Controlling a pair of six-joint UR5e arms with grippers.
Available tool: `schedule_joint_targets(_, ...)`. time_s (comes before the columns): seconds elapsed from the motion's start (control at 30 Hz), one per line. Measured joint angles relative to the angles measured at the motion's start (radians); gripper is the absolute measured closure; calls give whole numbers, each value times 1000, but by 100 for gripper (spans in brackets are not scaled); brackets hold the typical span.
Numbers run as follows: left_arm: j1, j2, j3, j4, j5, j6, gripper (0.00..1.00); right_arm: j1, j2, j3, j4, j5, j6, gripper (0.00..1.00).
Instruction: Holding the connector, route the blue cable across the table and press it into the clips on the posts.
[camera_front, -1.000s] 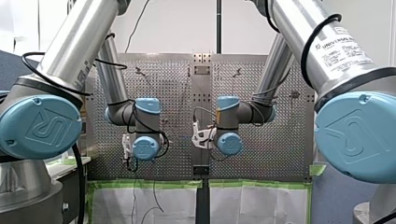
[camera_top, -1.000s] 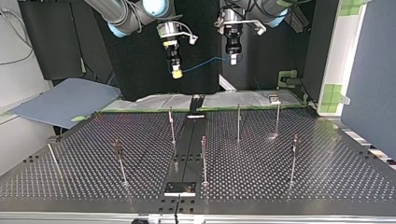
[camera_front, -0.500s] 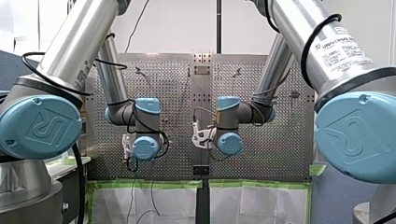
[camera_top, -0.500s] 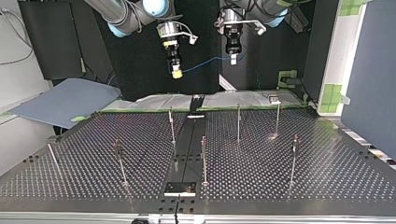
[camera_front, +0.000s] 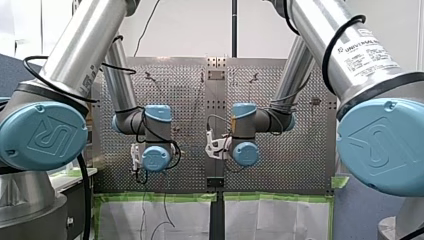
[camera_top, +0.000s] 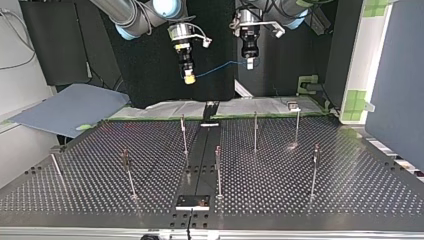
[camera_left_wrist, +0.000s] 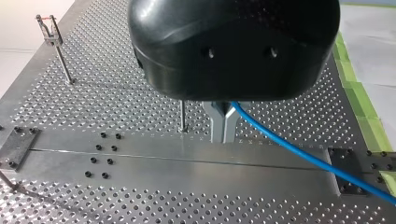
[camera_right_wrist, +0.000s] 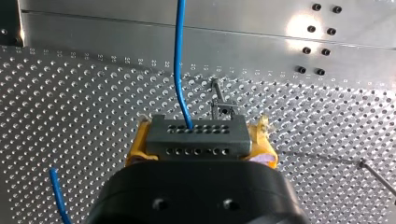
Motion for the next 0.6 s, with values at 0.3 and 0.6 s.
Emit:
schedule_joint_targets(0.3, 0, 0, 0, 0, 0, 0, 100, 0, 0, 0, 0, 0, 0, 100)
schedule_joint_targets(0.6, 9, -11, 2, -17, 8, 3, 100, 2, 2, -2, 2, -2, 0, 100)
